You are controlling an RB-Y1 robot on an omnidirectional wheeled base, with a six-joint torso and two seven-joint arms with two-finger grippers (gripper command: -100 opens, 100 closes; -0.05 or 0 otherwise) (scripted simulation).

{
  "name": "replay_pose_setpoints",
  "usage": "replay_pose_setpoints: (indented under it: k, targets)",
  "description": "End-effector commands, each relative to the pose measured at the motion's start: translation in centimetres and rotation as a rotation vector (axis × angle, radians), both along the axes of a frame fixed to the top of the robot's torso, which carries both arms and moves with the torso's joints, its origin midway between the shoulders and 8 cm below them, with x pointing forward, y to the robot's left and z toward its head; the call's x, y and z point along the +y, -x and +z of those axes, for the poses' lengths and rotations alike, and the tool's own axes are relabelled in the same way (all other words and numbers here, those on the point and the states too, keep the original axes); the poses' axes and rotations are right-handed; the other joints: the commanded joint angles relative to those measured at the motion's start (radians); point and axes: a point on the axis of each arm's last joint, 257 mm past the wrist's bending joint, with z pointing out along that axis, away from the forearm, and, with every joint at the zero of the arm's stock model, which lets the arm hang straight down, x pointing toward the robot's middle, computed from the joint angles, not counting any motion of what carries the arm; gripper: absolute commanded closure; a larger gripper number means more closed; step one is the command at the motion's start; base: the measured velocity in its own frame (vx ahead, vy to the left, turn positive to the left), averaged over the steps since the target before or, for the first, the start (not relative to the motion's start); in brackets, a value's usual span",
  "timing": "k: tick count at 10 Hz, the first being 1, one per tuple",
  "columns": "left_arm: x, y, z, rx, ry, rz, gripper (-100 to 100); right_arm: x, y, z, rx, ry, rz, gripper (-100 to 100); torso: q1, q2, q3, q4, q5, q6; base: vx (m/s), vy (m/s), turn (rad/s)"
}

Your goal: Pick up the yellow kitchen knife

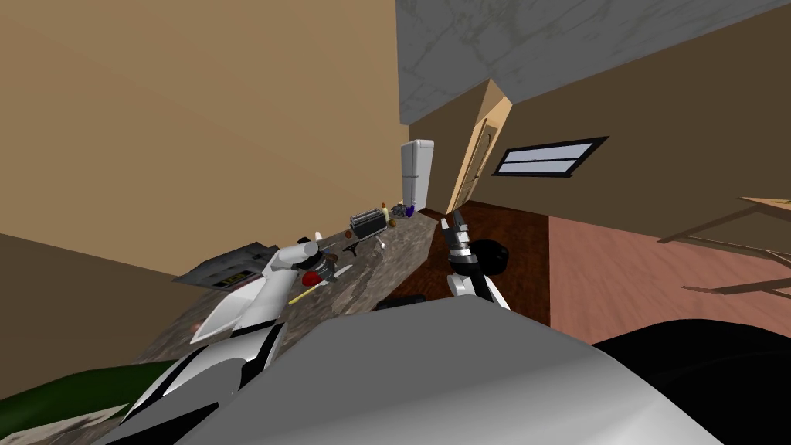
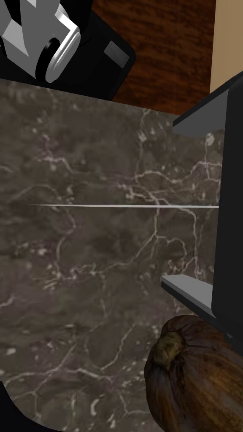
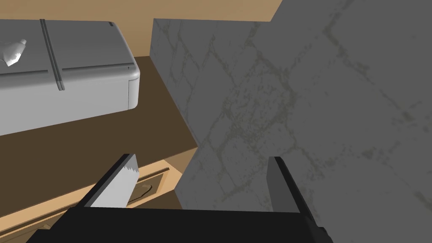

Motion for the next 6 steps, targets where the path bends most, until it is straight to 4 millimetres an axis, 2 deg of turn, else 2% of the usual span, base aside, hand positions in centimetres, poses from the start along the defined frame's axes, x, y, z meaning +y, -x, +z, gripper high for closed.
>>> replay_pose_setpoints:
  k: [1,2,3,5,6]
  targets:
    - [0.0,0.0,0.0,0.0,0.0,0.0,-100,0.0,0.0,0.0,0.0,0.0,0.0,0,0.0,0.0,0.0,0.0,0.0,0.0,-0.039,0.067,0.002]
    - [0.1,0.1,0.0,0.001,-0.001,0.002,0,0.0,0.0,0.0,0.0,0.0,0.0,0,-0.006,-0.001,-0.001,0.0,-0.001,0.001,-0.006,0.014,-0.002]
    - [0.3,-0.1,-0.9,-0.002,-0.007,0.005,-100,0.0,0.0,0.0,0.0,0.0,0.0,0,-0.009,-0.003,-0.002,0.0,-0.002,0.001,-0.011,-0.011,-0.026]
    - [0.4,-0.1,-1.7,-0.005,-0.014,0.007,-100,0.0,0.0,0.0,0.0,0.0,0.0,0,-0.013,-0.003,-0.002,-0.001,-0.003,0.001,-0.012,-0.031,-0.019]
    - [0.4,0.0,-1.4,-0.002,-0.011,0.007,-100,0.0,0.0,0.0,0.0,0.0,0.0,0,-0.014,-0.004,-0.002,-0.001,-0.003,0.001,-0.005,-0.014,-0.001]
